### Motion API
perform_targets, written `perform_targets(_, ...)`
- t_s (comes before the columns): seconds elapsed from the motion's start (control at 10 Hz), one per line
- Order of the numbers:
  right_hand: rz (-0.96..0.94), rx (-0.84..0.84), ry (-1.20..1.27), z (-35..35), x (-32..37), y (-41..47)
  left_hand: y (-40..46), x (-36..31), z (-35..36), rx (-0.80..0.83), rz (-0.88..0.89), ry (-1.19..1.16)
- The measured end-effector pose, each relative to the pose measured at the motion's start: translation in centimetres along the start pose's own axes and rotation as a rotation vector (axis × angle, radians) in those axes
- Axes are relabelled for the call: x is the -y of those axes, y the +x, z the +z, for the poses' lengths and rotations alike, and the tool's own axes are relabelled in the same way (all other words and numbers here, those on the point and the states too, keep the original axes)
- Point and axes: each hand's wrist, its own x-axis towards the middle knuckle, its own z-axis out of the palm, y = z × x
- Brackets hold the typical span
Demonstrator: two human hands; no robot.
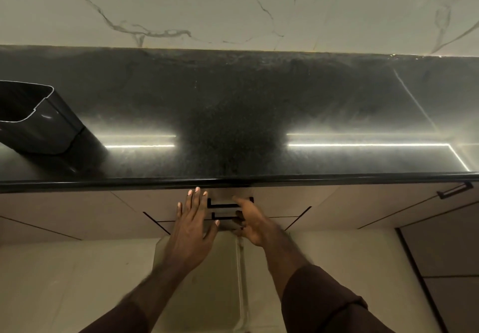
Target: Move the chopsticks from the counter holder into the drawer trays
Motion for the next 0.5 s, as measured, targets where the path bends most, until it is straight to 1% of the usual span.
perform_targets(0.1,-0.077,-0.066,-0.235,0.1,0.8,-1.1,-0.5,-0.3,-0.3,-0.008,0.019,0.012)
perform_targets(0.2,-0.199,-0.098,-0.521,0.1,1.7,-2.8,-0.9,-0.3,-0.9,-0.011,0.026,0.025)
perform_targets(0.3,-0.309,-0.07,-0.748,0.0,2.5,-4.6,-0.9,-0.6,-1.7,-0.01,0.036,0.05)
perform_targets(0.4,-0.388,-0.106,-0.922,0.2,3.3,-6.5,-1.3,-1.6,-3.1,-0.042,0.071,0.031)
perform_targets(0.5,-0.465,-0.131,-0.997,0.2,4.0,-8.4,-1.7,-2.1,-4.4,-0.069,0.102,0.037)
